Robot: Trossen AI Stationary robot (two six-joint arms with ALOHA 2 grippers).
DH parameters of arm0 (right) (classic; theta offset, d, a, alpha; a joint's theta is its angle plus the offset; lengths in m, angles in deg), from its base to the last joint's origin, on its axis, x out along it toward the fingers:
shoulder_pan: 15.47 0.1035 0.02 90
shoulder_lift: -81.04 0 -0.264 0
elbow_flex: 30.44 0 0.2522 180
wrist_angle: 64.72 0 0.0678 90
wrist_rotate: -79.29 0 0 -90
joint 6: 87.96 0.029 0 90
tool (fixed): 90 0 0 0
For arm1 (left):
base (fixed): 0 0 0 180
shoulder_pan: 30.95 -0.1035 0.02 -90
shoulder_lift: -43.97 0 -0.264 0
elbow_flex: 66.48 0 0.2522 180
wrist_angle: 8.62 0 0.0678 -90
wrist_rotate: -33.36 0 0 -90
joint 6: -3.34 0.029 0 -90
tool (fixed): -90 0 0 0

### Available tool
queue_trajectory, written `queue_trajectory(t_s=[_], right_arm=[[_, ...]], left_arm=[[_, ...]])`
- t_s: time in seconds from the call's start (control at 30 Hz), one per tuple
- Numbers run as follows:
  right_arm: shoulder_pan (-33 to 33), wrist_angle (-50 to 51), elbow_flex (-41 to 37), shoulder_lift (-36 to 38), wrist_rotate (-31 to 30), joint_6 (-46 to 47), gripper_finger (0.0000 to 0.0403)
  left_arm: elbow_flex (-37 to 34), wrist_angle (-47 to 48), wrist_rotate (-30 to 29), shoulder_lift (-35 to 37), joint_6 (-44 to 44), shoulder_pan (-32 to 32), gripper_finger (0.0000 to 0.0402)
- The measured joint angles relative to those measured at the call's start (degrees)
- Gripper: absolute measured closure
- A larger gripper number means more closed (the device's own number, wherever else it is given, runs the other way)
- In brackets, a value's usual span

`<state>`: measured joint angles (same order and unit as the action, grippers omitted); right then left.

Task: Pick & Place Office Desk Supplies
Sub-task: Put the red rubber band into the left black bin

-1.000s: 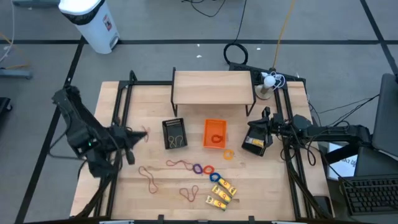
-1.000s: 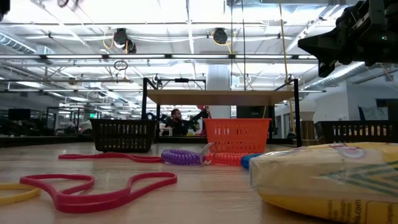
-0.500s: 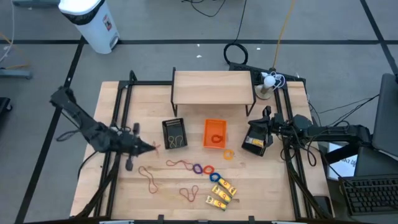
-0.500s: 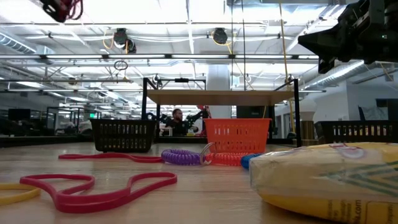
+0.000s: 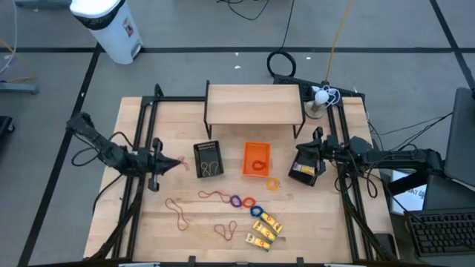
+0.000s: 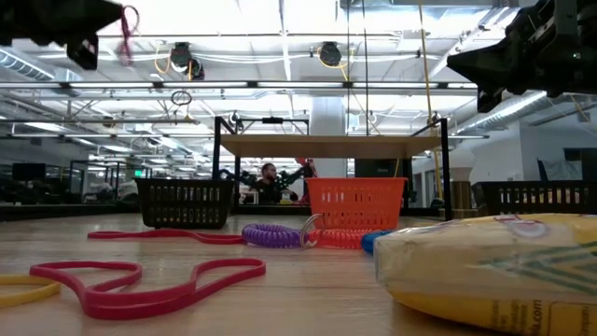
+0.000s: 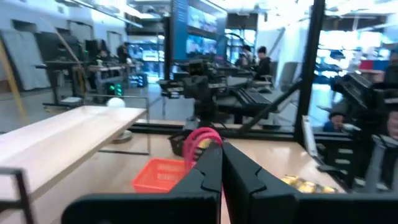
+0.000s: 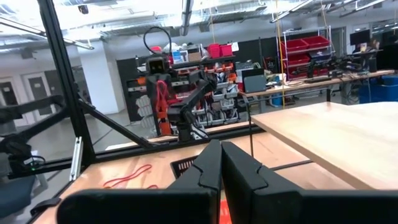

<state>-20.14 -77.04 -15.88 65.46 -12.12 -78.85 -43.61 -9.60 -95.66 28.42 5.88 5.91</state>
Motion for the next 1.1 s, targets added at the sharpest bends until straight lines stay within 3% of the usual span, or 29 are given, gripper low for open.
queue_trajectory(t_s=[0.3,0.43,0.53,0.77,0.97,1.1], right_arm=[[0.0,1.0,0.0,0.0,0.0,0.7,0.0399],[0.0,0.5,0.0,0.0,0.0,0.7,0.0399],[0.0,0.0,0.1,0.0,-0.1,0.4,0.0399],[0.0,-2.5,0.1,0.0,-0.2,-0.9,0.0399],[0.0,-2.4,0.1,0.0,-0.2,-2.1,0.0399],[0.0,-2.4,0.1,0.0,-0.2,-2.1,0.0399]], left_arm=[[-5.9,-0.1,-4.6,8.4,-3.0,0.0,0.0401],[-5.4,-4.4,-8.0,8.4,-7.1,-0.4,0.0401],[-0.5,-2.6,-8.2,6.9,-8.0,-1.3,0.0401],[17.5,23.4,-12.3,-9.1,-20.9,-4.4,0.0401],[28.0,38.5,-3.7,-27.8,-31.4,-11.4,0.0401],[29.0,37.0,4.0,-37.5,-32.3,-16.8,0.0401]])
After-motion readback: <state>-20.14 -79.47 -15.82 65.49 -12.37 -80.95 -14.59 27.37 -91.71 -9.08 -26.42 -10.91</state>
